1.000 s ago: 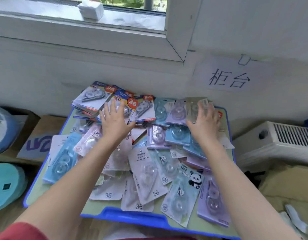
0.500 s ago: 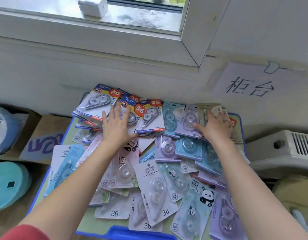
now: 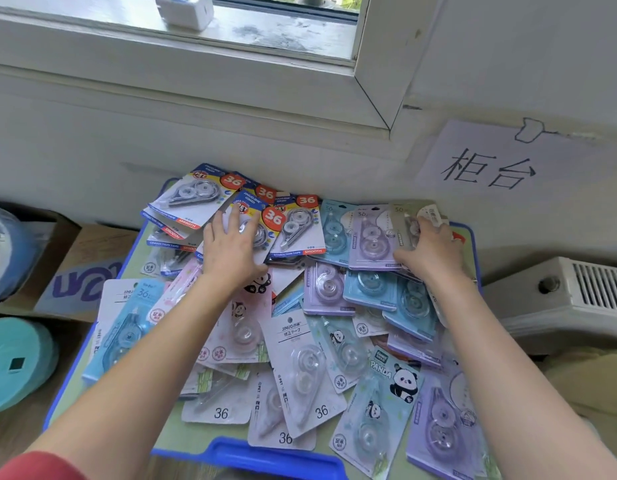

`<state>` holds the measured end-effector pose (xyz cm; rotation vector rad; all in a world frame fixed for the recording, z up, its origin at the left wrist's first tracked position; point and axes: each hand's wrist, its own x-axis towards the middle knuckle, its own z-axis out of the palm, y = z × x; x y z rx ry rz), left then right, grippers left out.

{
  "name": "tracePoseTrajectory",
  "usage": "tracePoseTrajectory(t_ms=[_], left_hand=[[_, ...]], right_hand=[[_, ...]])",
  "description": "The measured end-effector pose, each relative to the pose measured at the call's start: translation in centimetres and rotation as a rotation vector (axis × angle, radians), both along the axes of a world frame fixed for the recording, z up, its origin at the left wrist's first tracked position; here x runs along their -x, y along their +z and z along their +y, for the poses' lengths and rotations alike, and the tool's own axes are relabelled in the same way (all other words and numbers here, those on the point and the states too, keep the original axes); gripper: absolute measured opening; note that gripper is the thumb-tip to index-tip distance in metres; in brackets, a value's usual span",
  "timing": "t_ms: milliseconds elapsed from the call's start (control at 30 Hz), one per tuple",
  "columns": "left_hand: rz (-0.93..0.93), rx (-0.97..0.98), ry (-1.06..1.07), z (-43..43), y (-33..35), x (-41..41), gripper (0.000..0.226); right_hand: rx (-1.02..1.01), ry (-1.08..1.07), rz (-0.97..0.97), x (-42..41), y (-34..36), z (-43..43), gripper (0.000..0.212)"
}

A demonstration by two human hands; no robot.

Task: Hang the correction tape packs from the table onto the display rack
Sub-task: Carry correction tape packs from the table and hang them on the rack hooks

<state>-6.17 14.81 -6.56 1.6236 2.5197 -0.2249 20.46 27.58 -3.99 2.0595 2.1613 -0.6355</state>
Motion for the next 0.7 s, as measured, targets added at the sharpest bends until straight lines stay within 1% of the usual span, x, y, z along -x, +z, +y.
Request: tracePoseTrajectory(t_ms=[200,400,567,700], left_hand=[[-0.016,0.023,0.069,-1.9,1.5,-1.3,0.096],[-0.054,-0.046,0.106,-4.5,1.8,-1.9,0.094],[-0.110,-0.172,0.050,-6.2,1.5,-2.3,0.091],[-0.160,-0.223,-0.033,-7.7,1.4,-2.6,0.091]], right_hand=[[-0.086,-0.024,0.072,-0.4,0.3,-1.4,0.080],[-0.150,-0.010,0.127,0.3,0.7,-4.4,0.082],[-0.196,-0.023,0.212,0.4,0.9,-9.1,0.081],[-0.231,-0.087,0.237,0.0,0.8,-14.5,0.080]])
